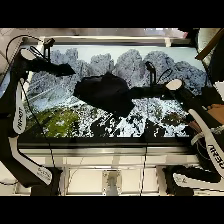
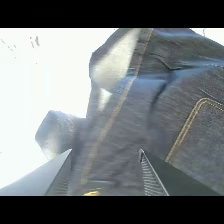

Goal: Fold the clothes and pants, and hang the long-sleeved shirts on hangers.

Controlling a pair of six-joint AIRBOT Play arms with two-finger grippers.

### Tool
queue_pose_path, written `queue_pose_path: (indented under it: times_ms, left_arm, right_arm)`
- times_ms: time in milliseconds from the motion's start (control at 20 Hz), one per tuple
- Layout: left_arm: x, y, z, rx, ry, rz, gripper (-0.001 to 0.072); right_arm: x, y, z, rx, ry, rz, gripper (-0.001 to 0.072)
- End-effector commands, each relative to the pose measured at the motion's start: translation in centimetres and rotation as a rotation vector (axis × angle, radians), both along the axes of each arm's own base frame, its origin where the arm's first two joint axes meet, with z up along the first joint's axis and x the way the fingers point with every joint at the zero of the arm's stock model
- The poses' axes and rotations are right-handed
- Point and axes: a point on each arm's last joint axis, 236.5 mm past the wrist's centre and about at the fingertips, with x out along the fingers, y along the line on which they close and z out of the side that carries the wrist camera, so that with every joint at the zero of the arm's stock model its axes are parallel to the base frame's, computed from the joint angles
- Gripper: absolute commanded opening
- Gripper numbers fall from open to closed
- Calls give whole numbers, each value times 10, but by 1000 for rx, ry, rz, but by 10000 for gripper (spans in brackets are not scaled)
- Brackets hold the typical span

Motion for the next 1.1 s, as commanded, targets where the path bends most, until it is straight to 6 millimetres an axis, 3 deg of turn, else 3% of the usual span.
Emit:
queue_pose_path:
  times_ms: [0,100,200,450,600,700,800,900,1050]
  left_arm:
    - [-5,-8,-18,0,51,-27,502]
    - [-16,-33,-44,-2,119,-92,502]
    - [-26,-62,-63,14,139,-190,502]
    - [-45,-111,-101,24,201,-301,502]
    - [-54,-129,-109,26,217,-337,479]
    - [-55,-134,-104,28,207,-346,57]
    - [-55,-131,-92,27,190,-346,25]
    - [-66,-121,-60,25,183,-365,25]
    - [-99,-100,20,34,132,-412,25]
  right_arm:
    - [-2,-53,-17,-152,63,-28,46]
    - [11,-71,-22,-147,68,-97,45]
    - [11,-75,-37,-148,112,-99,45]
    - [8,-58,-72,-159,179,-63,45]
    - [7,-50,-77,-164,180,-48,45]
    - [6,-47,-77,-161,181,-42,45]
    - [7,-46,-70,-156,173,-36,45]
    - [3,-41,-45,-147,153,4,45]
    - [-15,-35,29,-133,59,94,45]
